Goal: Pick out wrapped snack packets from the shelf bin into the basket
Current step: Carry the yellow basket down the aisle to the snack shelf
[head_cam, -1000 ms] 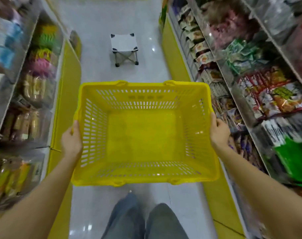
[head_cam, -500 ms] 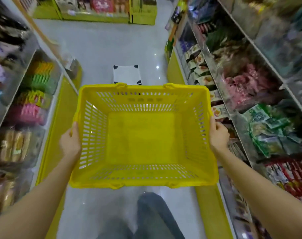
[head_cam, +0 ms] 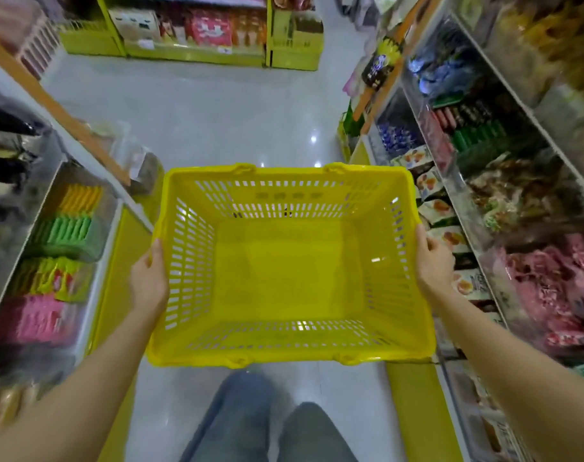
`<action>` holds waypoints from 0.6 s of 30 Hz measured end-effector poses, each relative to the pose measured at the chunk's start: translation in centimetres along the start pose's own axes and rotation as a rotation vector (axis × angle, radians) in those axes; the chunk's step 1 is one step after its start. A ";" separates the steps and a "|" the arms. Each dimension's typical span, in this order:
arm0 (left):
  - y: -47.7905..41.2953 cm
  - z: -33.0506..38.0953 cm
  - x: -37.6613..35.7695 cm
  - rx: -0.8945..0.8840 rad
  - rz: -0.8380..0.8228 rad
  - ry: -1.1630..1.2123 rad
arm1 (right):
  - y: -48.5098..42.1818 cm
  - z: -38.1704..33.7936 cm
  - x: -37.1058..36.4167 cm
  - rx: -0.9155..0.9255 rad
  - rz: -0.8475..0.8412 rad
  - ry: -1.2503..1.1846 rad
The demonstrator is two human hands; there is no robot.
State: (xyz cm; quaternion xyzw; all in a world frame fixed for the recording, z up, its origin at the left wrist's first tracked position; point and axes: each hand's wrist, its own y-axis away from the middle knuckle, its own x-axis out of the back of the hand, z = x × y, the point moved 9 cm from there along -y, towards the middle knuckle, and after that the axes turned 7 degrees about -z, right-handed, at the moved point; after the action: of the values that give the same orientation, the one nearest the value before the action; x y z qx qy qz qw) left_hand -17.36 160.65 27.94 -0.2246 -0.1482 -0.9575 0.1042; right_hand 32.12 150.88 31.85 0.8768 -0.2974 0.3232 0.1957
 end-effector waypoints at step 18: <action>-32.7 15.2 -15.8 -0.052 -0.126 -0.109 | -27.8 -9.7 -7.0 -0.166 0.086 -0.063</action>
State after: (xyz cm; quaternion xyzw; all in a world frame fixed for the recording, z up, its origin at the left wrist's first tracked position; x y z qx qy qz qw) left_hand -6.16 198.36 25.90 -0.2694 -0.1426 -0.9520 0.0295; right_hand 41.46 179.63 29.80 0.8537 -0.3667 0.2779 0.2439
